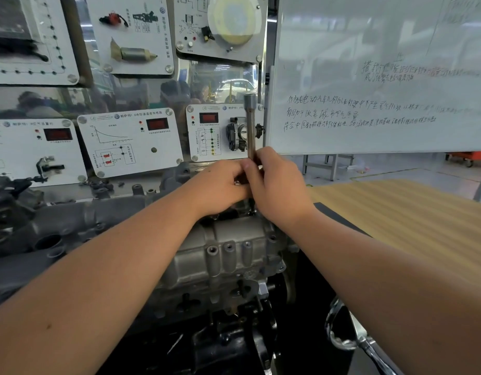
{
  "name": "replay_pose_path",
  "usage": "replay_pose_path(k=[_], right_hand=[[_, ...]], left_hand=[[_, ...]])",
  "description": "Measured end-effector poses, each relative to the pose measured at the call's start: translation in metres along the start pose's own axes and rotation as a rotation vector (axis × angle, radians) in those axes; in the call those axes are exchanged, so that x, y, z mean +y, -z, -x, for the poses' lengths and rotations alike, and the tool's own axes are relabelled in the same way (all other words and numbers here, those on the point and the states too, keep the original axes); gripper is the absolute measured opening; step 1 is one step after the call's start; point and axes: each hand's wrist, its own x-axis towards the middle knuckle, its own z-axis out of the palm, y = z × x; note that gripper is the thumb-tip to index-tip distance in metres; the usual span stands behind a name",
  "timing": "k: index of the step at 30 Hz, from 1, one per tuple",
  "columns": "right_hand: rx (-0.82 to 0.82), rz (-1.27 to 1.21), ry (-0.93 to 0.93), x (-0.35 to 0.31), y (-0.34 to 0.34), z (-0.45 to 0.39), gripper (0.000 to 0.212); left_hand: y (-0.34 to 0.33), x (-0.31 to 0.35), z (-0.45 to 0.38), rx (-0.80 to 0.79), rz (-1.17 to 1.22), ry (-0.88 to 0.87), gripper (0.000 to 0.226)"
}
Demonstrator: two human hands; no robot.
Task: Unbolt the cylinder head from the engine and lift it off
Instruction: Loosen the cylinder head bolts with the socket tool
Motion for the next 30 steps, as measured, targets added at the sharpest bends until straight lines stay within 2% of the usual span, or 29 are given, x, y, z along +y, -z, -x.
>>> replay_pose_path(k=[3, 10, 21, 26, 30], right_hand=[[-0.012, -0.001, -0.054, 0.0012, 0.0001, -0.0005, 0.026], [-0.021, -0.031, -0.058, -0.0004, -0.001, -0.0007, 0.03], [0.018, -0.032, -0.077, 0.0034, -0.0042, -0.0041, 0.043], [-0.011, 0.027, -0.062, 0.0031, -0.0057, -0.0033, 0.039], [-0.006, -0.017, -0.036, 0.0016, -0.0041, -0.0018, 0.024]], left_hand=[[0.0, -0.0008, 0.0001, -0.028, 0.051, 0.002, 0.02], [0.0016, 0.0036, 0.0002, -0.01, -0.062, 0.013, 0.037], [-0.0001, 0.0067, 0.0045, -0.059, -0.021, -0.04, 0.028], [0.0019, 0.0074, 0.0037, -0.044, -0.067, -0.021, 0.032], [0.0009, 0.007, 0.0016, -0.019, -0.112, 0.009, 0.032]])
